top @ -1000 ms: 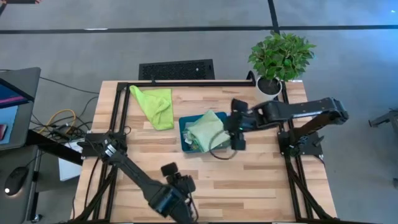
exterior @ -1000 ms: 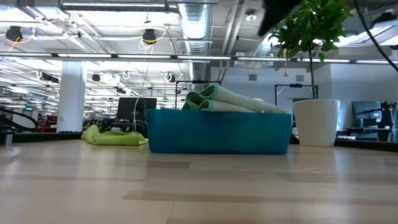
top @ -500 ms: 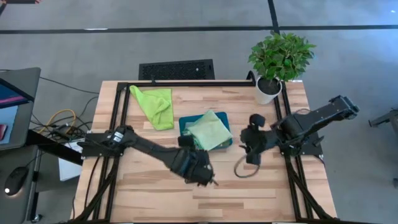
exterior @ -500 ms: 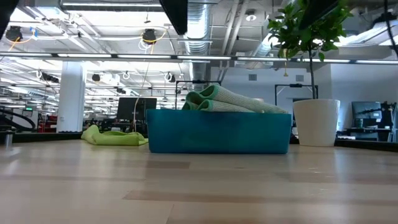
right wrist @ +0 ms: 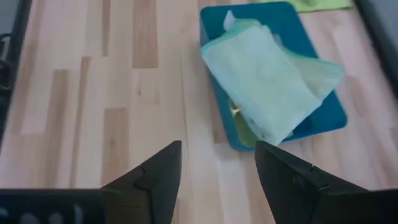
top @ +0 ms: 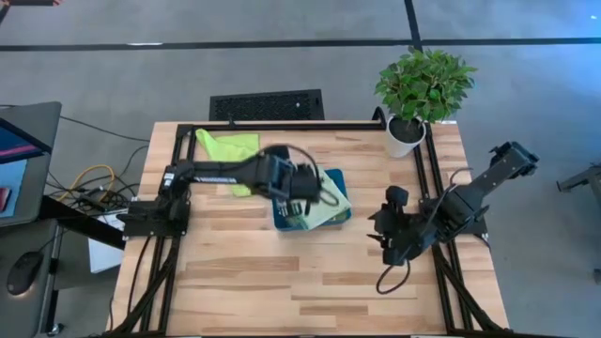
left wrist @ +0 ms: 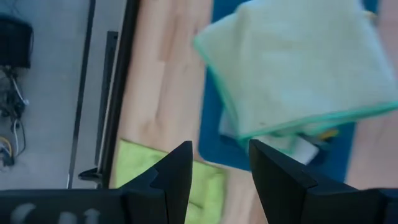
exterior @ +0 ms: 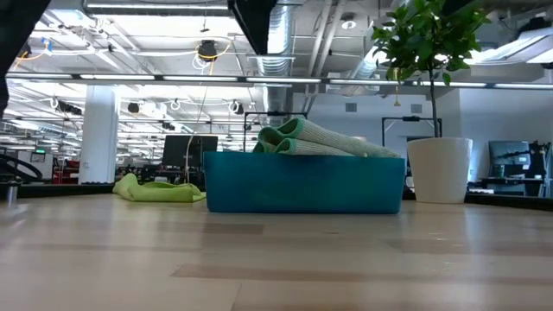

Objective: Fold microfiber towels
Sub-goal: Fold the green microfiber towel

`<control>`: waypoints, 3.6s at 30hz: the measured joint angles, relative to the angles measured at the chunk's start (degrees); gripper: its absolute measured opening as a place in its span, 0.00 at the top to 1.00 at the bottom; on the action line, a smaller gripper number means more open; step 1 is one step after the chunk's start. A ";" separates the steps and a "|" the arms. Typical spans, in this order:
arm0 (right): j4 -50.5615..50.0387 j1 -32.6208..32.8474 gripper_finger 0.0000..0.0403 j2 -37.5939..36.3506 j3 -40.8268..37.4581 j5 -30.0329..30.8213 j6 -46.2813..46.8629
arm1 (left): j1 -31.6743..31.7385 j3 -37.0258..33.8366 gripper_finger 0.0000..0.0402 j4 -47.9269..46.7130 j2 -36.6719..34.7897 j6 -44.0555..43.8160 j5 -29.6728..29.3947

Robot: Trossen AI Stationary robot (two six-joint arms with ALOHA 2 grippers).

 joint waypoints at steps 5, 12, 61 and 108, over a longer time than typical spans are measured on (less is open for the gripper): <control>-0.19 1.20 0.44 1.13 0.00 7.56 1.78 | 5.72 0.00 0.62 0.04 -0.43 1.44 5.35; -1.11 1.30 0.44 1.51 0.00 11.39 3.54 | 9.95 -0.02 0.65 0.02 -0.57 5.72 7.23; -5.57 0.84 0.44 1.45 0.02 18.27 12.98 | 25.60 -73.36 0.79 50.05 -20.73 -9.49 11.82; -3.76 0.45 0.44 1.45 0.04 18.30 11.45 | -18.55 -78.58 0.79 81.29 -20.40 -49.39 24.05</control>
